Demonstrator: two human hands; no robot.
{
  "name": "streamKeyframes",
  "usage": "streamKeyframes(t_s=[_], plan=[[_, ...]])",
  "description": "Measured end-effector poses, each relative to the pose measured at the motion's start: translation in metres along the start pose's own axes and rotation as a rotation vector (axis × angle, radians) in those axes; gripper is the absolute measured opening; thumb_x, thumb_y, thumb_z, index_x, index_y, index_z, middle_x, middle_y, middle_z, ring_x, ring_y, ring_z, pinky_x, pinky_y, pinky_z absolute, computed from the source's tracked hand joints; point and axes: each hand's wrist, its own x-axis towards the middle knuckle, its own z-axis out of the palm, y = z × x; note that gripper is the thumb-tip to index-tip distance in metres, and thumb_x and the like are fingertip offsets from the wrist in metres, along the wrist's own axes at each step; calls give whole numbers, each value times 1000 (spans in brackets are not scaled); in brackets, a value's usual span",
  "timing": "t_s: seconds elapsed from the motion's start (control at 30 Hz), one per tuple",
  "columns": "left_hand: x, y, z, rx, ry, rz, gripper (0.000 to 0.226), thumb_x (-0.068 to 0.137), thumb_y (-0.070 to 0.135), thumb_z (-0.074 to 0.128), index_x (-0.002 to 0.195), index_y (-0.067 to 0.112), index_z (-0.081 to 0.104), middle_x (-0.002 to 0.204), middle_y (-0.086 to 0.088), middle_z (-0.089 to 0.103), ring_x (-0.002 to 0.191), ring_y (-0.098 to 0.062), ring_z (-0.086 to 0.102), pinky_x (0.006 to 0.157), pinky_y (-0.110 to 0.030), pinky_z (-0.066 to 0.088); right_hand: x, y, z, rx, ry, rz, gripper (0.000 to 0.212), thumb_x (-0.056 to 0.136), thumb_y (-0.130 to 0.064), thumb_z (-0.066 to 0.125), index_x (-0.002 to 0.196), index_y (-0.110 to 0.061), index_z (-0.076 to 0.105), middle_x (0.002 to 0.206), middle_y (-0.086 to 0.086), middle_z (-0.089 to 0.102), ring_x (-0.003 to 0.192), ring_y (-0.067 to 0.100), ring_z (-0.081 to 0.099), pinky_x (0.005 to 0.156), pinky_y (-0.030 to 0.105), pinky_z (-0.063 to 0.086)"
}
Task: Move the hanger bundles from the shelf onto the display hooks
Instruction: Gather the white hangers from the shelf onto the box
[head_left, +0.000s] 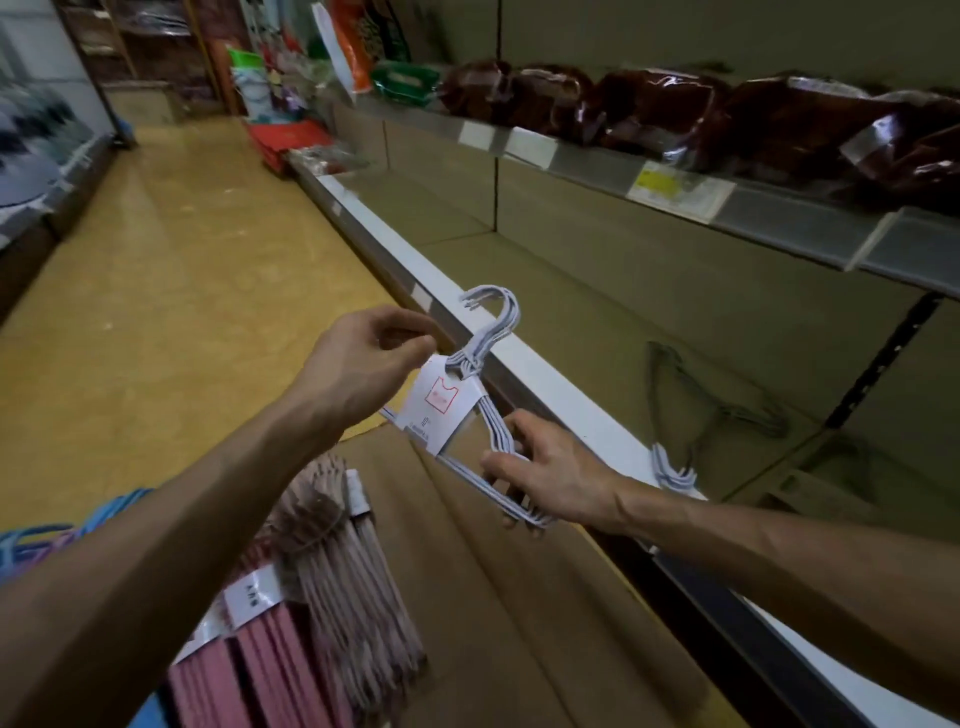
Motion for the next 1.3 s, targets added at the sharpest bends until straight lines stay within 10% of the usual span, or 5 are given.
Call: streamKeyframes(t_s=[0.37,0.63,0.77,0.97,1.3], plan=[[-1,-11,-42,157,82,65,46,87,35,73,129,17,63,125,3,65,107,-12,62,98,-35,51,10,-49,74,64,-18,-141,32,89,-46,65,107,-23,51,105,5,61,82,27,72,69,54,60],[2,-8,-36,238,244,268,20,88,17,69,108,18,74,99,1,73,88,-13,69,85,-37,57,22,-57,77,119,-21,-119,34,95,-51,55,111,-21,54,93,-1,69,82,8,68,76,32,57],[-2,-14,-32,219,239,302,22,88,12,70,108,20,74,90,8,72,84,-1,67,77,-7,52,29,-49,66,194,-52,-85,33,100,-37,52,126,-18,57,105,7,72,96,16,67,74,24,51],[-6,-27,-29,225,157,302,27,85,13,73,111,21,74,95,13,70,89,2,67,82,-8,51,32,-28,69,417,-188,43,30,94,-14,63,124,-13,59,112,14,71,105,25,69,94,42,56],[-7,-66,-52,455,-152,3,36,94,42,61,115,14,69,119,-3,69,99,-12,61,84,-25,51,52,19,94,74,-202,148,20,93,-18,64,113,-17,66,107,11,69,99,23,68,87,41,59]])
